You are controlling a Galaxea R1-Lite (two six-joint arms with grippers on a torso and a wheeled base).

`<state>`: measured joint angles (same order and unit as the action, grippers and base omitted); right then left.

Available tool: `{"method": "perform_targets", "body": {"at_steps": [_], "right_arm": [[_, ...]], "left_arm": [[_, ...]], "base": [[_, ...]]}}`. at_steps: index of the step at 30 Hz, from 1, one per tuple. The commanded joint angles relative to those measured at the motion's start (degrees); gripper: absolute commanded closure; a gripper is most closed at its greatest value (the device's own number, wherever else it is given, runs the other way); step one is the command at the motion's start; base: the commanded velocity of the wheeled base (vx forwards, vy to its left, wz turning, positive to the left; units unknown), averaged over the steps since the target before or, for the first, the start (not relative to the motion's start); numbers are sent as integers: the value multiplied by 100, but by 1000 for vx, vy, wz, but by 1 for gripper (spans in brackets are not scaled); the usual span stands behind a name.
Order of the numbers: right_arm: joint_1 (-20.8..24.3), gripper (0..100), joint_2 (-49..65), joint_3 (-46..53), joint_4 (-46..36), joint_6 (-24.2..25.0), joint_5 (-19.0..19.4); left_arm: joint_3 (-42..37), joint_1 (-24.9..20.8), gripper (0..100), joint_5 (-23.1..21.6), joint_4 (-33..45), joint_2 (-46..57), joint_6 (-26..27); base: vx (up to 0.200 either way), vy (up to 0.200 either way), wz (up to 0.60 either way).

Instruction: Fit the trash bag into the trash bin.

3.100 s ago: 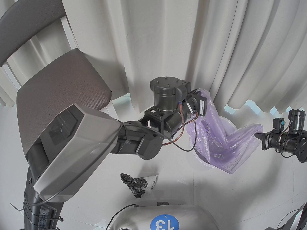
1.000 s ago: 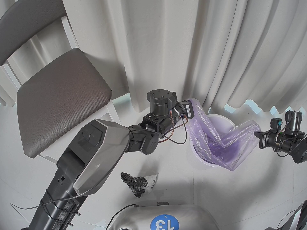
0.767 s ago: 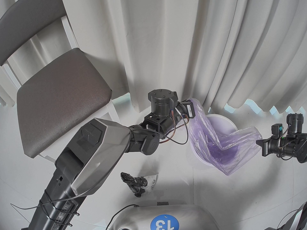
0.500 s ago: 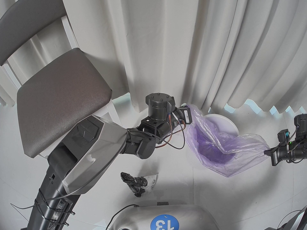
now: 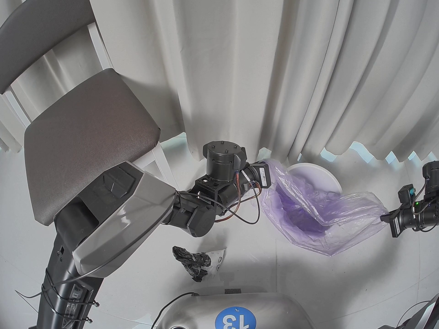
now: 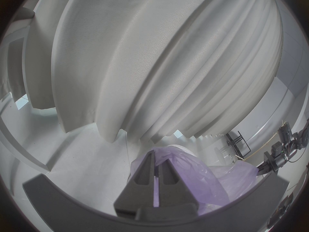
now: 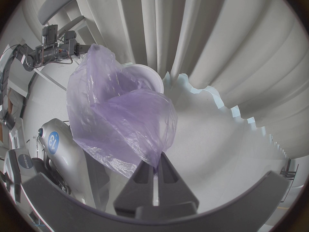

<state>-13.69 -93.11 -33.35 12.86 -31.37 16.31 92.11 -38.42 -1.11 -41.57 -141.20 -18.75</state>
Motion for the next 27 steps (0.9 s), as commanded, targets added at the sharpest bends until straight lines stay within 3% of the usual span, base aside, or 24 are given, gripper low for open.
{"method": "perform_targets", "body": {"at_steps": [1, 4, 9, 11, 16, 23, 27], "right_arm": [[191, 100, -814, 4, 445, 60, -155], [270, 100, -1069, 39, 885, 245, -172], [569, 100, -1851, 171, 2678, 1484, -225], [587, 100, -1974, 250, 3100, 1642, -234], [569, 100, -1974, 435, 3311, 1555, -295], [200, 100, -1420, 435, 2317, 772, -295], [156, 100, -1218, 426, 2045, 649, -295]], "left_arm": [[167, -7, 100, -30, 105, -48, 12], [351, -7, 100, -21, 176, -135, 38], [457, -25, 100, 93, 457, 14, 56], [263, -77, 100, 216, 641, 242, 64], [-492, -200, 100, 348, 958, 902, 56], [-1617, -464, 100, 357, 931, 1605, 29], [-2022, -534, 100, 419, 887, 1833, 12]], "base": [[0, 0, 0], [0, 0, 0], [0, 0, 0], [0, 0, 0], [0, 0, 0], [0, 0, 0], [0, 0, 0]]}}
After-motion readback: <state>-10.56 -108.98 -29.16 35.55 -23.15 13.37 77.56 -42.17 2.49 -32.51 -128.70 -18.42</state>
